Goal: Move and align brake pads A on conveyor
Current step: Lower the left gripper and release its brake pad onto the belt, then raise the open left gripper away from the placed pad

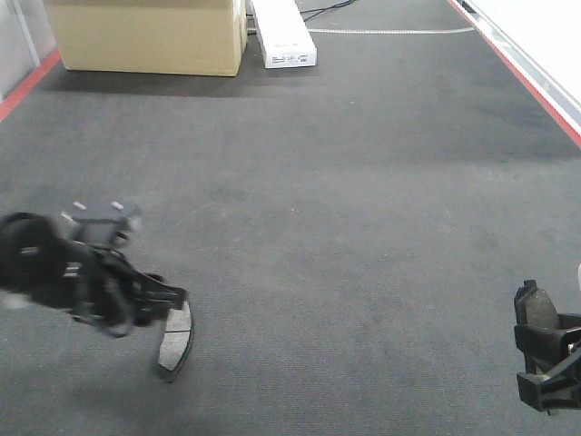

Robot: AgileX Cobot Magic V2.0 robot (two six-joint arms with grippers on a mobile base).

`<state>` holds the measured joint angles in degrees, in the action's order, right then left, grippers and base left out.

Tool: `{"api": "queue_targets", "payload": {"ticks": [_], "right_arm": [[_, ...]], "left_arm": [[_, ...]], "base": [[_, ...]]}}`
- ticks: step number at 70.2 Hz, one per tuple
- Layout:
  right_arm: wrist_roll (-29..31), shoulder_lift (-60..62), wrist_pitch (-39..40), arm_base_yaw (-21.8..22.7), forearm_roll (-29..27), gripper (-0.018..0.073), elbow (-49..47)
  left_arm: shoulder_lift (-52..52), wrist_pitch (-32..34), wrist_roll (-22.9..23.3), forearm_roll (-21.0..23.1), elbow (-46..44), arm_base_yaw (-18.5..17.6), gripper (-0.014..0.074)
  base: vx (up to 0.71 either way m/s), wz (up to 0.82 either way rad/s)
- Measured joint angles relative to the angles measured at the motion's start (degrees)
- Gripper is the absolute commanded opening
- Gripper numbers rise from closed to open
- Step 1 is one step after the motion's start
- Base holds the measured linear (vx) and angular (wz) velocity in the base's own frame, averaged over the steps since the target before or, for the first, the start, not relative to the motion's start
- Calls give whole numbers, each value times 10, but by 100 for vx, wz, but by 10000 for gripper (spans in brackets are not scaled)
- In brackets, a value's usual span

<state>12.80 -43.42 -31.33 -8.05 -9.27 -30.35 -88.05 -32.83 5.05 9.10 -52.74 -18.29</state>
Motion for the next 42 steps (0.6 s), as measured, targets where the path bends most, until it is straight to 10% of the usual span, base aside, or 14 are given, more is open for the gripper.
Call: {"api": "queue_targets", "payload": {"ticks": [16,42], "right_arm": [[0,0,0,0,0,-4,0],[0,0,0,0,0,-4,0]], "left_arm": [[157,-7,12,-74,67,0,-4],[421,-16,12,-121,180,0,-8]], "base": [[0,0],[0,0]]}}
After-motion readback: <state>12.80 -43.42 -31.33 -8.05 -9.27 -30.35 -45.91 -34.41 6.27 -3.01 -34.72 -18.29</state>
